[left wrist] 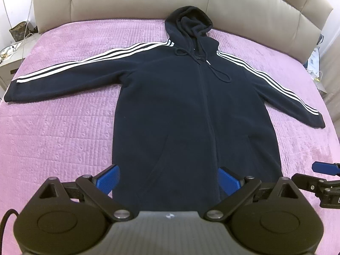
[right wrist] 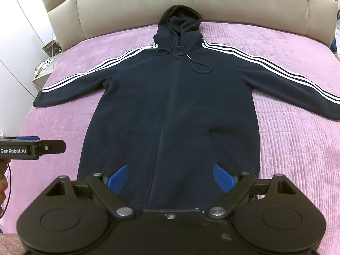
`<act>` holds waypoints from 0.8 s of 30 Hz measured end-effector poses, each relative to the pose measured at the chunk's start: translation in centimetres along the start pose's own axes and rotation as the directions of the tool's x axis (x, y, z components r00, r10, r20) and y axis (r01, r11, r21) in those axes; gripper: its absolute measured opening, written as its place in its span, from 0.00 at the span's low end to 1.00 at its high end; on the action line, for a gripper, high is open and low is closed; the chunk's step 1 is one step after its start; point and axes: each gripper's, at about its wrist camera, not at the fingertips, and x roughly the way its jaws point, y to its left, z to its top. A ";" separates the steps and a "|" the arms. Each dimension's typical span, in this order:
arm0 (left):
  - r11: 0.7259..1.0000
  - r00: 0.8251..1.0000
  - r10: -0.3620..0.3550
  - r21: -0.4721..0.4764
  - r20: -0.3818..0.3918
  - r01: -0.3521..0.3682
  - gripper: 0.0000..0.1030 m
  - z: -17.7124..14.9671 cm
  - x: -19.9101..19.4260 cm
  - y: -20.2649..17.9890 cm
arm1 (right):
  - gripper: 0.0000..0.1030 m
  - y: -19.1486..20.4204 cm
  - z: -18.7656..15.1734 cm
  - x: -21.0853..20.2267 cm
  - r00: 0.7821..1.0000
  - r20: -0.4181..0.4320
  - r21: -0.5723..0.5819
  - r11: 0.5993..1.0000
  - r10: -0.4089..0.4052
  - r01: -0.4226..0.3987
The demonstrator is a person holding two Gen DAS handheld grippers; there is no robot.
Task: Fold large clothes
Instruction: 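Lower both tools to the hoodie hem and close both grippers on it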
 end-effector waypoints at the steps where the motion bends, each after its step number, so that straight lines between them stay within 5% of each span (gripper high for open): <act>1: 1.000 1.000 -0.004 -0.002 0.000 0.004 0.96 0.0 0.1 0.1 | 0.99 -0.2 0.0 0.0 1.000 0.003 0.003 1.000 0.000 0.000; 10: 0.991 0.991 0.130 0.011 0.029 -0.130 0.99 -1.7 7.3 4.2 | 0.99 -6.3 -1.6 3.7 0.991 0.100 0.064 0.994 0.087 -0.093; 14: 0.992 0.995 0.100 -0.075 -0.004 -0.100 0.96 -3.5 11.6 7.9 | 0.99 -10.1 -3.2 7.3 0.996 0.085 0.123 0.992 0.020 -0.030; 17: 0.996 0.998 0.049 -0.080 0.048 -0.045 0.95 -4.7 12.9 9.2 | 0.99 -12.3 -4.5 9.4 0.997 0.074 0.151 0.988 -0.026 0.015; 24: 0.994 1.000 0.006 -0.111 -0.029 -0.009 0.96 -6.5 16.1 10.9 | 0.99 -15.6 -7.5 13.0 0.996 -0.003 0.138 0.986 -0.090 0.090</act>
